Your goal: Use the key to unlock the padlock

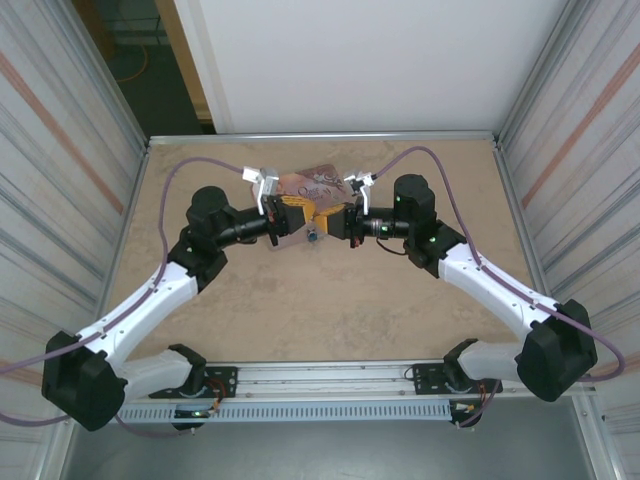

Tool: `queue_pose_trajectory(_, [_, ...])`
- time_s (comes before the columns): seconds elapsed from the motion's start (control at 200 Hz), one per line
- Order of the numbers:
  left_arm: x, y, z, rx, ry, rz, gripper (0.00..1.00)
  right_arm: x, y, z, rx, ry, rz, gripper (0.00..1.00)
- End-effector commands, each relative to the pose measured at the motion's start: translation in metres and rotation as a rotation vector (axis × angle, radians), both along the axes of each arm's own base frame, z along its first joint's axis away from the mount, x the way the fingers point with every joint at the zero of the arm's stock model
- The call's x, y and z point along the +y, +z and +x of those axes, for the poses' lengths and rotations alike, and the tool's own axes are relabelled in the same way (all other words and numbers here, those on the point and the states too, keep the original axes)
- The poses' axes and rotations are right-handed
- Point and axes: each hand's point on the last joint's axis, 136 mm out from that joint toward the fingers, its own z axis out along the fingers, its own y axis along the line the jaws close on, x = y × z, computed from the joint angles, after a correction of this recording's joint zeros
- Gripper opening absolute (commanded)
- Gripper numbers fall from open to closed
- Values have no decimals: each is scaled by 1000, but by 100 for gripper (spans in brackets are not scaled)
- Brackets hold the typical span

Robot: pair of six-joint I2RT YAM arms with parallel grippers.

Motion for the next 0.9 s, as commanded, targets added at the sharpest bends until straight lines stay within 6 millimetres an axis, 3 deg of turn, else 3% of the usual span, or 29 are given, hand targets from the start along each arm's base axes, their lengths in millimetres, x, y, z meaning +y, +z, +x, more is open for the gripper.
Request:
queue_pose_trajectory(0.0, [8,13,-6,-50,40,-9,39,-9,4,-1,-60,-29,-50,0])
queue_pose_trajectory(0.145, [19,4,1,-44,129,54,61,-24,-19,4,-55,-88,-161,0])
queue_pose_trajectory(0.281, [26,-16,19,2,224,161,68,-47,-42,14,-27,-175,-269,0])
queue_pose_trajectory(0.476, [24,-55,59,103,312,351,69,-87,-81,32,47,-334,-458,0])
queue_pose_trajectory(0.631, [6,-86,91,183,290,473,67,-119,-112,43,137,-455,-565,0])
queue_pose_trajectory(0.897, [-29,-137,135,299,228,632,63,-159,-143,52,270,-609,-622,0])
